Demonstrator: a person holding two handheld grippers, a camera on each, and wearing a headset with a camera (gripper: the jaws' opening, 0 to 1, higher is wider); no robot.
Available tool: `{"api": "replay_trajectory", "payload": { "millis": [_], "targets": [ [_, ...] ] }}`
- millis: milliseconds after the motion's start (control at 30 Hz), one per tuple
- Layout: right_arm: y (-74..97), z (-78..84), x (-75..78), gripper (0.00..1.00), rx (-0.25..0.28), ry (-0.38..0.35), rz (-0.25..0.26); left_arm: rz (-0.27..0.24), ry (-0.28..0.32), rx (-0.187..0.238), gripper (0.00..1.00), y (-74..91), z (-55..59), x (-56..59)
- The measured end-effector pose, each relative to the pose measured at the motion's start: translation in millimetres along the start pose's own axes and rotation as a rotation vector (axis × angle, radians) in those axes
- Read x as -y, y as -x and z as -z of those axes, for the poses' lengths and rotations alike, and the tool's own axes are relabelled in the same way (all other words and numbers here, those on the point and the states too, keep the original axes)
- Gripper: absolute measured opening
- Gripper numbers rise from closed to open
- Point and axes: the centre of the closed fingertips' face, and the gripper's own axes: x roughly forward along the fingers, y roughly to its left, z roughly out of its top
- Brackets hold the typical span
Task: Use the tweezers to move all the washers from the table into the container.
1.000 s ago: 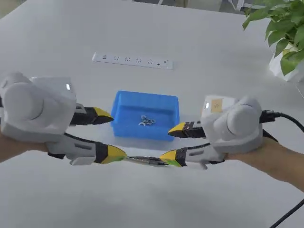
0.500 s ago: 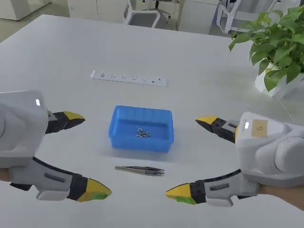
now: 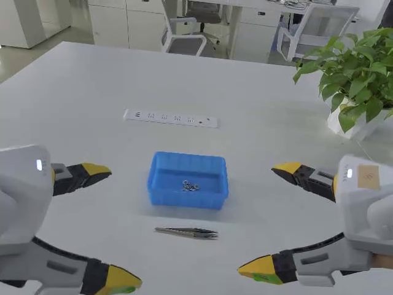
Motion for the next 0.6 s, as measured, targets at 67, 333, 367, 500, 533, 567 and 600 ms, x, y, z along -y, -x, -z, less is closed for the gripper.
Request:
{"api": "replay_trajectory", "payload": {
  "millis": [67,333,367,500,533,567,600],
  "targets": [
    [-0.4,-1.0,-0.2,1.0,0.0,0.004,-0.001,-0.002,0.017,0.019,0.99,0.3,-2.0,0.6],
    [0.4,-3.0,-7.8,1.0,0.001,-0.002,-0.035,-0.004,0.081,0.106,0.99,4.0,-26.2,-2.2],
    [1.0,-2.7,-8.6,1.0,0.002,-0.006,-0.038,-0.013,0.087,0.132,0.99,4.8,-31.4,-4.5],
    [4.5,3.6,-8.7,1.0,-0.007,-0.021,-0.041,-0.014,0.071,0.122,0.99,5.1,-33.1,-6.7],
    [5.6,5.8,-8.0,1.0,-0.009,-0.028,-0.04,-0.015,0.064,0.116,0.99,4.9,-32.5,-7.2],
    [6.3,7.1,-7.3,1.0,-0.009,-0.032,-0.039,-0.009,0.051,0.105,0.99,4.8,-31.0,-6.3],
    [6.9,8.6,-6.4,1.0,-0.009,-0.037,-0.038,-0.006,0.047,0.101,0.99,4.7,-30.4,-5.8]
  ]
}}
